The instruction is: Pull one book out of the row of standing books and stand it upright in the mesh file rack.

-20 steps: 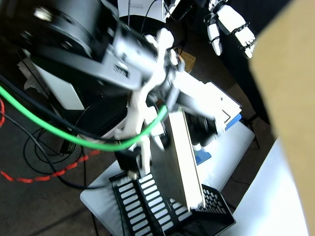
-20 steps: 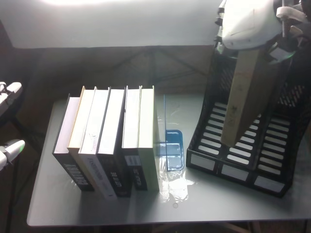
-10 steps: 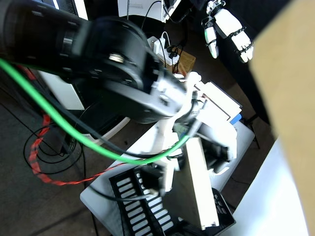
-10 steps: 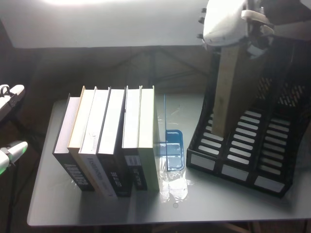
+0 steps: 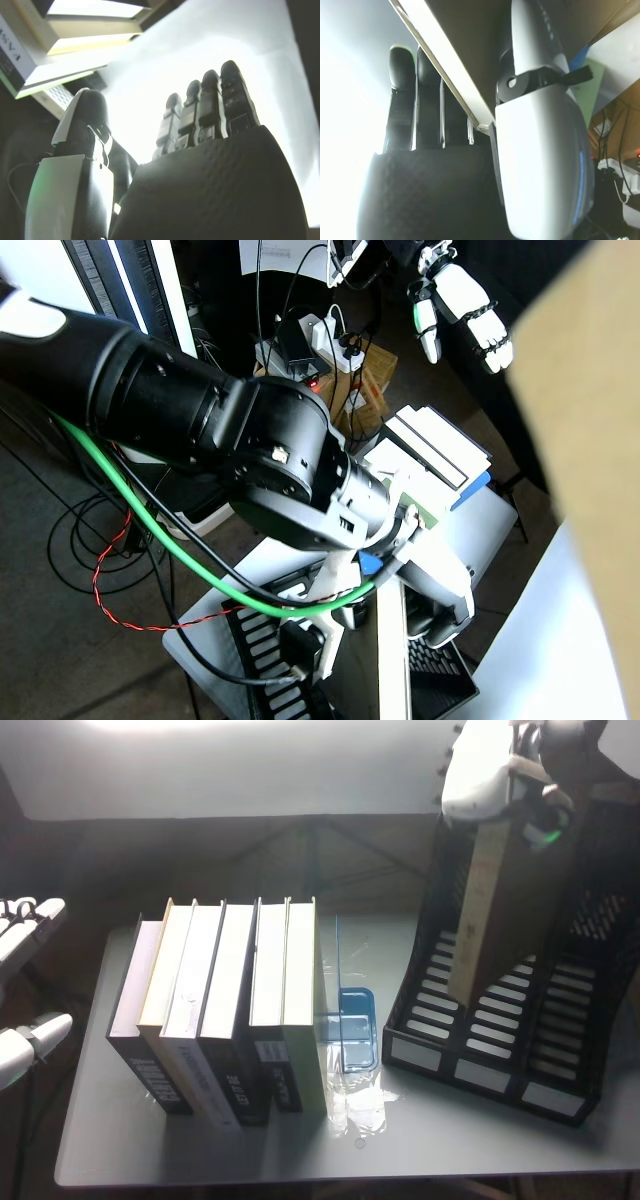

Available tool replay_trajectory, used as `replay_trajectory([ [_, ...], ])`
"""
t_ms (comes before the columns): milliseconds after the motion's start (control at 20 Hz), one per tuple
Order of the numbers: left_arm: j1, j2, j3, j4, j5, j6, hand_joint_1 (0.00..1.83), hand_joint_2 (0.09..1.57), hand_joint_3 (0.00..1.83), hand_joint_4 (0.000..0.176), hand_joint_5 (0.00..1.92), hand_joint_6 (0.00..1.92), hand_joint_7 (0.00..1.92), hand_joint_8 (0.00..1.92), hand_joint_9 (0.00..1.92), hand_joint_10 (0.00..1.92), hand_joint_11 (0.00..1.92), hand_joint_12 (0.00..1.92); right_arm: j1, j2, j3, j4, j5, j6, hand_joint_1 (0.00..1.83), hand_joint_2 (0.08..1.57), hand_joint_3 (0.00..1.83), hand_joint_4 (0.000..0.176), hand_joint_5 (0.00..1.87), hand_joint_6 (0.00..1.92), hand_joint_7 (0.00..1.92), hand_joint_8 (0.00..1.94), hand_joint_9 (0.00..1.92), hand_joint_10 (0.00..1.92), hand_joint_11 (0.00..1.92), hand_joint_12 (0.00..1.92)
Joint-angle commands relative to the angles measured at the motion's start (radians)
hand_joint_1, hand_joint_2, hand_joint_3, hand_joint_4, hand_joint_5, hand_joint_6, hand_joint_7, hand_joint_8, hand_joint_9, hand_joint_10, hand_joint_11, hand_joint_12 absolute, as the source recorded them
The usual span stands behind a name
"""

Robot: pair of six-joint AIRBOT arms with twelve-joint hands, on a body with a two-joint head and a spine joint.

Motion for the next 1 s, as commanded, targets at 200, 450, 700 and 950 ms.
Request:
replay_trajectory([
  [200,-0.016,-0.007,0.019,0.010,-0.114,-0.008,0.48,1.39,0.01,0.090,0.00,0.00,0.00,0.00,0.00,0.00,0.00,0.00,0.012,-0.029,0.071,-0.035,-0.101,0.010,1.32,1.28,0.00,0.000,0.66,1.20,0.69,1.56,0.57,1.73,0.41,1.76],
  [450,-0.030,-0.013,0.024,0.029,-0.110,-0.011,0.50,1.39,0.01,0.086,0.00,0.00,0.00,0.00,0.00,0.00,0.00,0.00,0.006,-0.086,0.150,-0.035,-0.117,0.046,1.33,1.26,0.00,0.000,0.72,1.23,0.70,1.48,0.59,1.67,0.35,1.79],
  [700,-0.043,-0.016,0.030,0.050,-0.089,-0.013,0.46,1.40,0.01,0.084,0.00,0.00,0.00,0.00,0.00,0.00,0.00,0.00,-0.010,-0.119,0.206,-0.035,-0.121,0.059,1.33,1.25,0.00,0.000,0.72,1.18,0.78,1.42,0.60,1.66,0.30,1.74],
  [950,-0.045,-0.018,0.032,0.053,-0.086,-0.017,0.41,1.42,0.01,0.108,0.00,0.00,0.00,0.00,0.00,0.00,0.00,0.00,-0.025,-0.128,0.234,-0.035,-0.121,0.081,1.31,1.29,0.00,0.000,0.67,1.29,0.66,1.55,0.52,1.74,0.24,1.74],
])
